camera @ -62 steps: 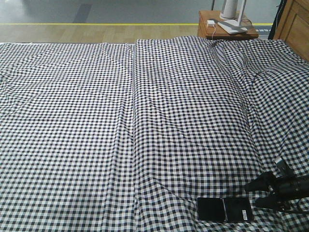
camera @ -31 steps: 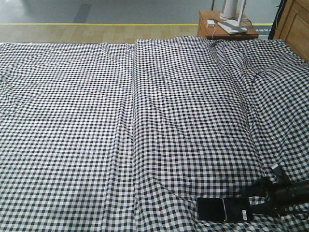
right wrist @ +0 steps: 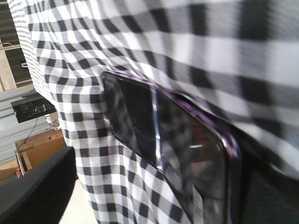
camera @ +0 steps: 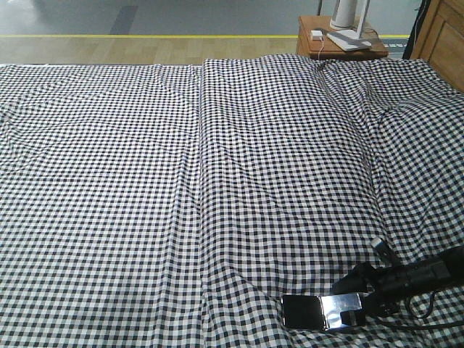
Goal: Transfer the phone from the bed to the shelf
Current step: 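Close the right gripper on the phone's edge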
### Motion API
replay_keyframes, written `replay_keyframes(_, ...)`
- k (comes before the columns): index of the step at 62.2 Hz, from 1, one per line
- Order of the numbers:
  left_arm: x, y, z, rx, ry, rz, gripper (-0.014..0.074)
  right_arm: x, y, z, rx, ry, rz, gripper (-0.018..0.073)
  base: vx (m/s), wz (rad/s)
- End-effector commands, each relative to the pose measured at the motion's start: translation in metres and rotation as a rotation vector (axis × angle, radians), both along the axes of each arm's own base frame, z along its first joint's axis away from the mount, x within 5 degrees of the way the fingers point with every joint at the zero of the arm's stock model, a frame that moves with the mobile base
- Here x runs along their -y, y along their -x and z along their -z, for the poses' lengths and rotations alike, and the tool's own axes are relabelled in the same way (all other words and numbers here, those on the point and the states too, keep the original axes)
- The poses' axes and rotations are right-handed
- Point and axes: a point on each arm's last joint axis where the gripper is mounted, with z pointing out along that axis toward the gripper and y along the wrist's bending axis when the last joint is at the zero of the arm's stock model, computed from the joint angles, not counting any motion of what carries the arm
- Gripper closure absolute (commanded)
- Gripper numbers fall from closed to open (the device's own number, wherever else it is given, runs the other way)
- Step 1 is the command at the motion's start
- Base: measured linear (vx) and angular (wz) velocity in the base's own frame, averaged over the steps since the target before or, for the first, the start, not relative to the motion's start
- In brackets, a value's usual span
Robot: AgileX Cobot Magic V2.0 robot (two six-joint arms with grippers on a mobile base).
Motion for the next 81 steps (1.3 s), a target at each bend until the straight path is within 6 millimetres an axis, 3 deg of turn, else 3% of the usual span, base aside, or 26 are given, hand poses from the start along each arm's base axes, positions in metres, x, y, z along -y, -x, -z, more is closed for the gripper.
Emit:
replay_keyframes(1,0.0,0.0,-0.004,0.071,0.005,-0.003,0.0595,-0.007,-0.014,-0.033,0.06,-0.122,-0.026,-0.0035,0.0,0.0)
replay_keyframes(22,0.0,0.0,-0.004,0.071,0.005,-0.003,0.0595,-0.012,-0.018,-0.034,0.092,-0.138,-0.014,0.0003,0.0,0.0)
replay_keyframes(35,0.0,0.0,-0.004,0.071,0.005,-0.003,0.0595,-0.011,-0.017,-0.033,0.085,-0.131,-0.029,0.009,0.0,0.0)
replay_keyframes(48,0.0,0.0,-0.004,0.071,0.005,-0.003,0.0595,-0.01,-0.01,-0.031,0.067,-0.099,-0.105,0.0273,0.0,0.0)
replay_keyframes(62,0.0,0.0,-0.004,0.071,0.005,-0.003,0.0595,-0.009,-0.009,-0.03,0.074,-0.093,-0.129,0.0575,0.0,0.0)
replay_keyframes(81,0.0,0.0,-0.004,0.071,0.005,-0.003,0.0595,-0.007,-0.013,-0.041,0.086,-0.083,-0.124,0.0568,0.0,0.0)
